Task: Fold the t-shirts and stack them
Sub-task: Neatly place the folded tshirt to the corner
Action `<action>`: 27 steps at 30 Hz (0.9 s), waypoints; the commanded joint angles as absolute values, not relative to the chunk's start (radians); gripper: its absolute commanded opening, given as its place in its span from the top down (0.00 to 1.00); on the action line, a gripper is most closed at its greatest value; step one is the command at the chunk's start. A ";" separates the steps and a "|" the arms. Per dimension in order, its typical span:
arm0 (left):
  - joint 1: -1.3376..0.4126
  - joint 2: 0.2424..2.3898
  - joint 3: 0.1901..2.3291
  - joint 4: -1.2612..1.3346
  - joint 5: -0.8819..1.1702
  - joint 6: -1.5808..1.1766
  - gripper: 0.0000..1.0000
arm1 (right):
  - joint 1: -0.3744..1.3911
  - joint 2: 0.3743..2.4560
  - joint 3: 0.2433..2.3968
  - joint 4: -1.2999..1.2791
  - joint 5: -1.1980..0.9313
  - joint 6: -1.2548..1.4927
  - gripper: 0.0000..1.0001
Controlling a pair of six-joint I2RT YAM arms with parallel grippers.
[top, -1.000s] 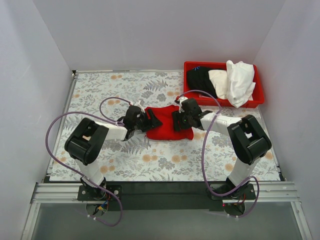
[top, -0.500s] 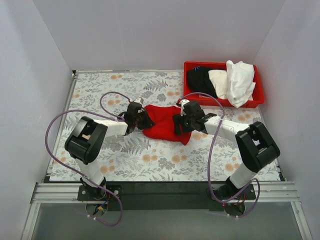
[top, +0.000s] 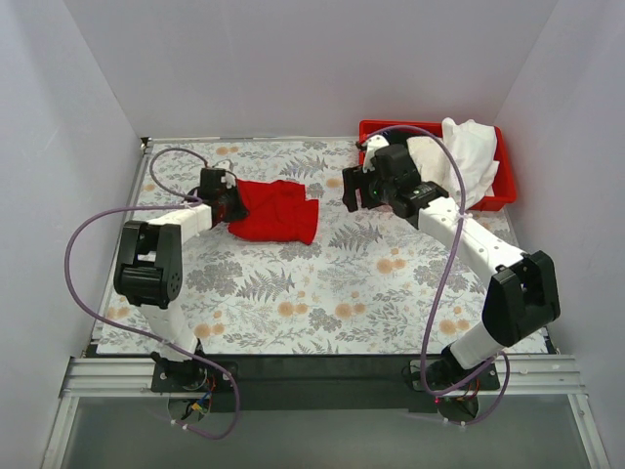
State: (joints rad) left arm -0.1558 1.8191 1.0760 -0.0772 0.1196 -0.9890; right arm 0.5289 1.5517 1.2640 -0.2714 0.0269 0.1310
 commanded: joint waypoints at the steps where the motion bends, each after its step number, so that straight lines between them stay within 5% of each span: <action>1: -0.050 1.790 1.130 -0.141 0.135 -0.821 1.00 | 0.493 1.523 1.341 -0.290 0.009 0.087 0.31; 27: 0.342 1.974 1.396 -0.127 0.311 -0.434 1.00 | 0.382 1.581 1.511 -0.272 -0.268 0.021 0.30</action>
State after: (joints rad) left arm 0.3393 1.9934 1.3399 -0.1757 0.2787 -0.4850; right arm 0.3794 1.5669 1.4544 -0.2943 -0.2142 0.0364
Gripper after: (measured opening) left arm 0.079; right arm 0.695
